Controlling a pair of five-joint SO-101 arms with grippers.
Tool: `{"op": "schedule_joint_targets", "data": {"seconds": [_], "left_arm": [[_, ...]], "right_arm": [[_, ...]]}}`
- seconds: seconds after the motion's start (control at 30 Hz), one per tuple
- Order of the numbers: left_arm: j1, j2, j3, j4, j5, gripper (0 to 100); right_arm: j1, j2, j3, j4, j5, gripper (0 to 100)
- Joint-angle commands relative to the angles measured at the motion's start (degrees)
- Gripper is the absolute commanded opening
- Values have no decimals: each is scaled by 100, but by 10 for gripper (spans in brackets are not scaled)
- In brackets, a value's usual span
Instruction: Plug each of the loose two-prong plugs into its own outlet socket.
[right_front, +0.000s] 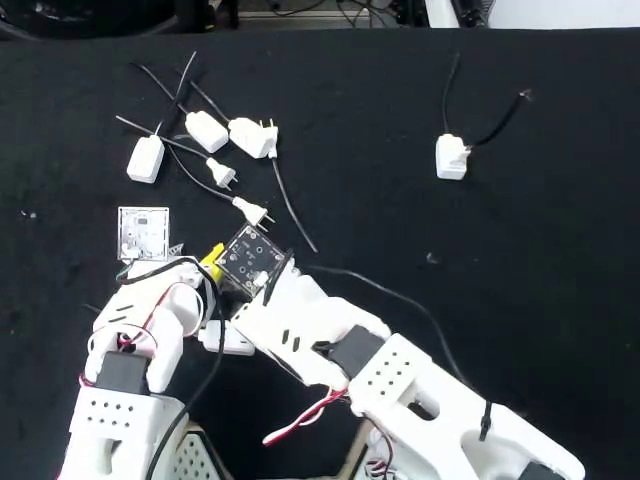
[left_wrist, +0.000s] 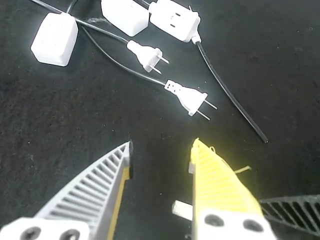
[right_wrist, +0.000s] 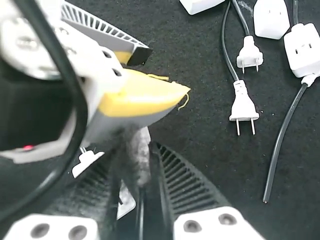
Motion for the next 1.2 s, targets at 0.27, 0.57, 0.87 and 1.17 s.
{"op": "schedule_joint_targets", "data": {"seconds": [0.27, 0.57, 0.87, 1.17], "left_arm": [[-163, 44, -4, 53, -53, 202], [-180, 35, -48, 44, -70, 202], [-127, 97, -4, 44, -79, 202], [-22, 97, 57, 44, -79, 203]], "right_arm": [[202, -154, -110, -62, -35, 11], [202, -171, -13, -62, 176, 11], [176, -189, -57, -62, 158, 11], [167, -189, -75, -79, 158, 11]]}}
